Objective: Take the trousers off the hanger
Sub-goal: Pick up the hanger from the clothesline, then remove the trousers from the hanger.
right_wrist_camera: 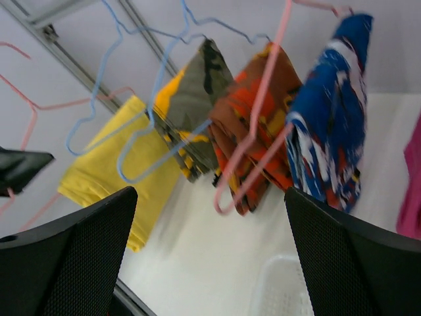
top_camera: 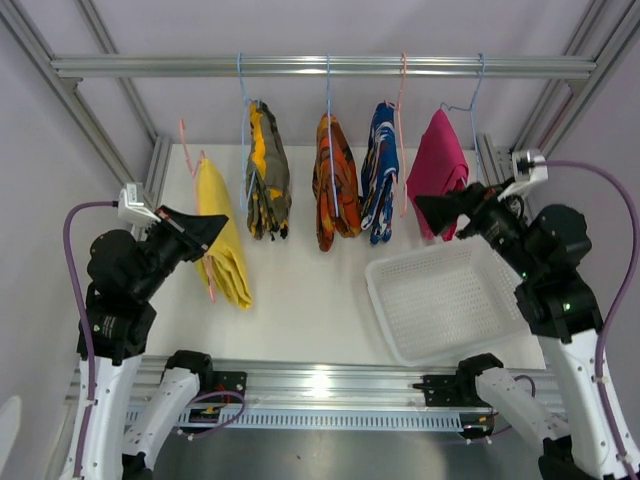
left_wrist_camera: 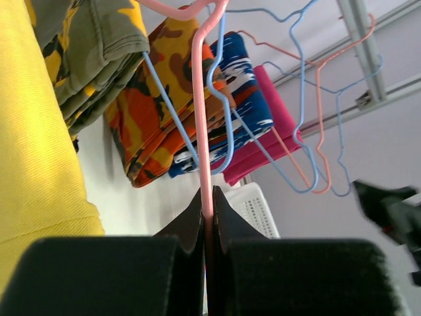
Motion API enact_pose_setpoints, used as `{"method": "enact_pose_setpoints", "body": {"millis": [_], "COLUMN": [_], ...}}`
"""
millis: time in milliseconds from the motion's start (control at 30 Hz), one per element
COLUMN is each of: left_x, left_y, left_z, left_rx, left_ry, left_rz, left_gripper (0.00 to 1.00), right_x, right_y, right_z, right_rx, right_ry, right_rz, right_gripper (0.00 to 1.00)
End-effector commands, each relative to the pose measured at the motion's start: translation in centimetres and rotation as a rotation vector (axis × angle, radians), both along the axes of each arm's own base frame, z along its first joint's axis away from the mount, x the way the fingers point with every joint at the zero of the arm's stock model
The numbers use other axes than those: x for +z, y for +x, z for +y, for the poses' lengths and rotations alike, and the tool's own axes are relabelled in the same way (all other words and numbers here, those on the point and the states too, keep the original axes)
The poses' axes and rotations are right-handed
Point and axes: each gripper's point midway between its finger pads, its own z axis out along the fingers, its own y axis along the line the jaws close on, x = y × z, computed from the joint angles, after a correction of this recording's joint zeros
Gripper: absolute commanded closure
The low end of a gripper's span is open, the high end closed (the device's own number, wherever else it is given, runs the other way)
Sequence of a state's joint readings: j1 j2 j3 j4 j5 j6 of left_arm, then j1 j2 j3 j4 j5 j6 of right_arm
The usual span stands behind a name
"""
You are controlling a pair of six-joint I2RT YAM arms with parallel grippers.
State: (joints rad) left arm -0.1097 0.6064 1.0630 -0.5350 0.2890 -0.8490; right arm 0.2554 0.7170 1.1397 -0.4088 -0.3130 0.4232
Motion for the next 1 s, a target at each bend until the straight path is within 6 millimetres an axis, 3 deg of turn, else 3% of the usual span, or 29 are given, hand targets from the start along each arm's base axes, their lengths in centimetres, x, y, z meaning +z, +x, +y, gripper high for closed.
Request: {"method": "enact_pose_setpoints", "body": {"millis": [0,100,233,267,300,333,367,400,433,467,500,633,733,767,833,867,967], "left_x": [6.8,6.5,6.3,6.3,6.3,5.9,6.2,6.2,5.9,6.1,6.1,6.0,6.0,5.7,5.9,6.1,5.8], "left_y": [-0.8,-0.9,-1.0,-1.0,-1.0,-0.8,-0.9,-0.9,-0.7,-0.9,-0.9,-0.9,-0.8,-0.5,-0.7,-0.7,-0.7], "left_z": [1.1,1.3,1.6,1.8,2.0,2.2,2.4,2.5,2.6,2.6,2.6,2.2,1.7,1.7,1.5,1.8,1.6], "left_rx": [0.071,0.099,0.136,0.146,0.160,0.183,0.194,0.202,0.213,0.214,0.214,0.218,0.209,0.221,0.211,0.234,0.233], "left_ry": [0.045,0.050,0.060,0.064,0.063,0.069,0.064,0.054,0.051,0.041,0.038,0.035,0.036,0.043,0.048,0.051,0.066], "left_rz": [-0.297,-0.274,-0.272,-0.269,-0.263,-0.240,-0.238,-0.228,-0.210,-0.201,-0.198,-0.173,-0.157,-0.146,-0.142,-0.142,-0.136], "left_gripper": [0.99,0.99,1.00,0.99,1.00,1.00,1.00,1.00,1.00,1.00,1.00,1.00,1.00,1.00,1.00,1.00,1.00], "right_x": [7.2,10.7,12.8,12.7,12.5,12.1,11.5,10.2,9.4,7.8,8.3,4.0,1.9,-0.2,-1.4,-3.6,-5.4], "right_y": [1.5,2.2,2.9,1.6,1.9,2.2,0.5,0.6,0.7,-0.6,-1.8,-5.0,-7.1,-7.6,-8.6,-8.9,-9.4], "right_z": [0.6,2.5,5.8,8.4,10.2,10.9,13.4,15.0,15.5,17.1,18.0,21.0,23.0,23.9,25.0,25.7,26.9], "right_rx": [-0.032,-0.005,-0.026,0.040,0.050,0.008,0.068,0.065,0.028,0.034,0.071,0.082,0.109,0.120,0.129,0.138,0.125], "right_ry": [0.017,0.012,-0.051,-0.067,-0.095,-0.127,-0.170,-0.212,-0.237,-0.273,-0.258,-0.298,-0.310,-0.347,-0.330,-0.362,-0.335], "right_rz": [-0.157,-0.198,-0.233,-0.233,-0.231,-0.221,-0.233,-0.218,-0.204,-0.196,-0.216,-0.213,-0.209,-0.203,-0.199,-0.193,-0.186], "right_gripper": [0.01,0.00,0.01,0.01,0.00,0.01,0.01,0.01,0.01,0.00,0.01,0.01,0.01,0.01,0.01,0.01,0.01]}}
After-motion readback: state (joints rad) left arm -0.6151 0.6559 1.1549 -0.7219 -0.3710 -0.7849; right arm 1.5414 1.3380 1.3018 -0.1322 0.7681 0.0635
